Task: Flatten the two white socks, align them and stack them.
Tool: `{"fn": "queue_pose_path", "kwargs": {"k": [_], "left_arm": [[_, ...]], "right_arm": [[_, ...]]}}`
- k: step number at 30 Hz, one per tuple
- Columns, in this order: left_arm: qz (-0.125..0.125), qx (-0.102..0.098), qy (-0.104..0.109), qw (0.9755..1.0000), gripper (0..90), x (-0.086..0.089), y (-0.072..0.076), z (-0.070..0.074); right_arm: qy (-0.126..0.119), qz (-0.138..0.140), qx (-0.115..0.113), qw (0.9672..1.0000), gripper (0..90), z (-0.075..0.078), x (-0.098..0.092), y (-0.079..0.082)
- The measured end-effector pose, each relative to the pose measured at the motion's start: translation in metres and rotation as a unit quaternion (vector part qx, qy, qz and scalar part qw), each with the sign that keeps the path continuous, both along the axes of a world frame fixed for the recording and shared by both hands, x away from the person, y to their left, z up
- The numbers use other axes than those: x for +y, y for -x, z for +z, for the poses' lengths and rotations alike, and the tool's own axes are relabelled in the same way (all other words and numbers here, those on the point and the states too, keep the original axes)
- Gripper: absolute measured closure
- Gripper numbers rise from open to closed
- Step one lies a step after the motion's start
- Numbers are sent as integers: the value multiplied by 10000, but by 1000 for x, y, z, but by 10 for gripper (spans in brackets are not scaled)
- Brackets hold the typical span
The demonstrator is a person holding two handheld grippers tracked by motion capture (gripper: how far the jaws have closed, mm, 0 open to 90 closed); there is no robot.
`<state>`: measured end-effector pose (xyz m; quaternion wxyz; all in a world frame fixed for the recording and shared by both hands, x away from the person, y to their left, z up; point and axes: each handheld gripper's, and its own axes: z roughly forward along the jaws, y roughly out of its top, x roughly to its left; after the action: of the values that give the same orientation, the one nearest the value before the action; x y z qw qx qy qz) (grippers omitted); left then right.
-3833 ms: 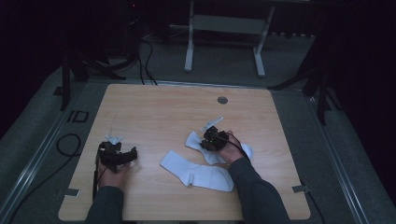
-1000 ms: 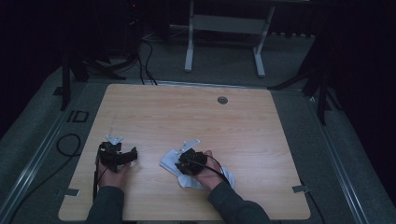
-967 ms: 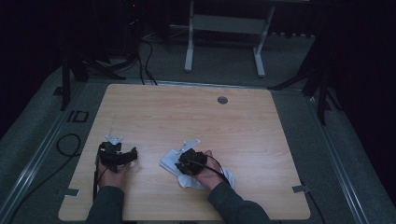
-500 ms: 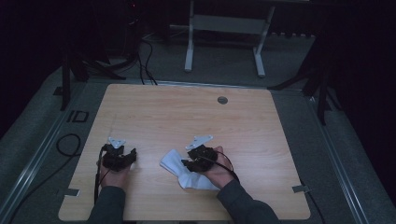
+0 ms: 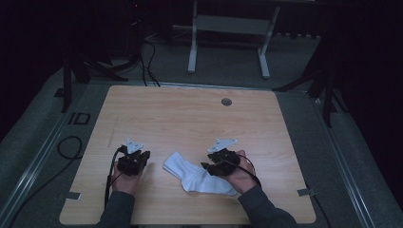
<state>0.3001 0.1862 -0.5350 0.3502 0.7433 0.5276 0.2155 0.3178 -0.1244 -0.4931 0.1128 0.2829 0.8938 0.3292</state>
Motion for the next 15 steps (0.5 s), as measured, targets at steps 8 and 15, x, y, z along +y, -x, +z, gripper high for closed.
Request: {"fn": "queue_pose_path", "kwargs": {"k": [8, 15], "left_arm": [[-263, 6, -1, 9997, 897, -18, 0, 7], [-560, -45, -34, 9984, 896, -37, -2, 13]], "right_arm": [[-24, -102, 20, 9999, 567, -2, -19, 6], [19, -182, 53, 9998, 567, -5, -36, 13]]}}
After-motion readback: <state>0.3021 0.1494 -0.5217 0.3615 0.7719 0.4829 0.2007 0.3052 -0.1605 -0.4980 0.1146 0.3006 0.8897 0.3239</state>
